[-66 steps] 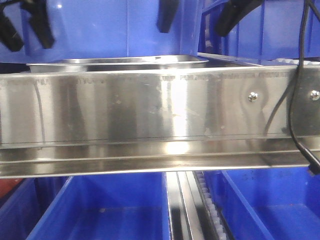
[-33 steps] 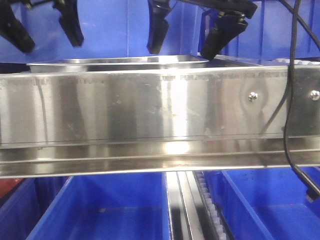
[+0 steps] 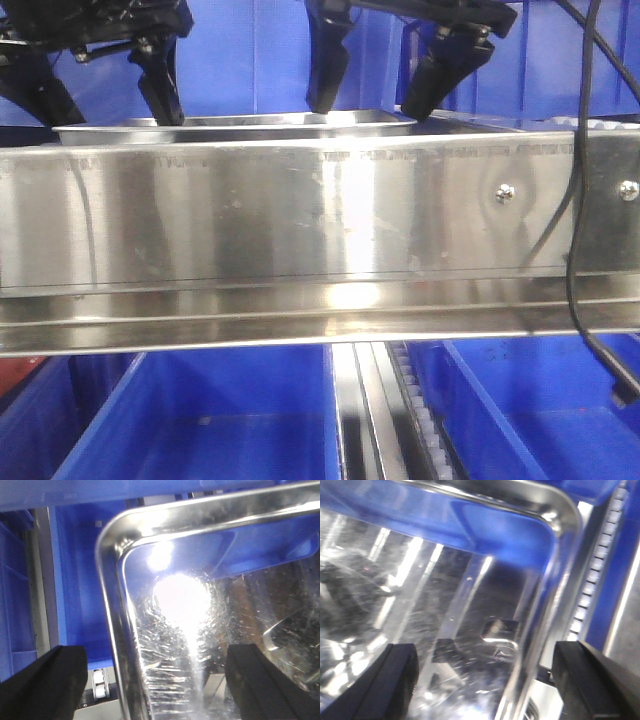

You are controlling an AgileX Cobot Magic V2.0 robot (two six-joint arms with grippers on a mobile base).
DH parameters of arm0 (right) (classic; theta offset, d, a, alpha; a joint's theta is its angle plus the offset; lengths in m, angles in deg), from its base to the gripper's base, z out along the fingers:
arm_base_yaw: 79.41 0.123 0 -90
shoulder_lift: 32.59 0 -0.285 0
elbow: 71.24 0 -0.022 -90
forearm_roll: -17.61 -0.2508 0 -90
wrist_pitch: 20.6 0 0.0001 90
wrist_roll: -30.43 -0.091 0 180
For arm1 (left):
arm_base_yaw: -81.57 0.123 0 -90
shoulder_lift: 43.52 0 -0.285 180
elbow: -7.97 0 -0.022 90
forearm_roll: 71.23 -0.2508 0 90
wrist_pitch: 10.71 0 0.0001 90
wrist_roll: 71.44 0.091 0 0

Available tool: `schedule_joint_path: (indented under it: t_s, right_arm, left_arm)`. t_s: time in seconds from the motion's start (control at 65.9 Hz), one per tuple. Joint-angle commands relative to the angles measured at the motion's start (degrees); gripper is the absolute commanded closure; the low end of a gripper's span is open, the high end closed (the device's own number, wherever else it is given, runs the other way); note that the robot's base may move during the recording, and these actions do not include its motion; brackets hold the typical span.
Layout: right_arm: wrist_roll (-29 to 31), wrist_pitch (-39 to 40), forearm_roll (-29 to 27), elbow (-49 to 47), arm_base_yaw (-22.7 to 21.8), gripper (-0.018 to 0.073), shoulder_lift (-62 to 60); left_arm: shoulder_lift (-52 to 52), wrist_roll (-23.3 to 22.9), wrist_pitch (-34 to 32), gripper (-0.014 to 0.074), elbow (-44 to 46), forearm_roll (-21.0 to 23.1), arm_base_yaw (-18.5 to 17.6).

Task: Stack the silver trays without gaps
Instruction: 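Lower both grippers onto opposite rims of the silver tray and close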

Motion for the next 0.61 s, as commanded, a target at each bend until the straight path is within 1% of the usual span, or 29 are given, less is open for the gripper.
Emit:
schedule_joint_path:
  t_s: [0.0,0.243,0.592]
  right_arm:
    - [0.01,0.92,0.69,-0.66,0.0,0.0127,0.04]
    - [0.01,2.06,0.69,-0.66,0.0,0.0127,0.43]
    - [0.01,1.51,0.42,-0.66,0.0,0.0127,2.21]
  left_arm:
    - [0.19,-0.44,-0.65,0.0132,0.43,0.01,-0.4]
    - [0.19,-0.44,-2.14,0.0132,0.43,-0.11,-0.4]
    - [1.36,-0.44,-1.67,0.0132,0.43,-0.37,-0.4]
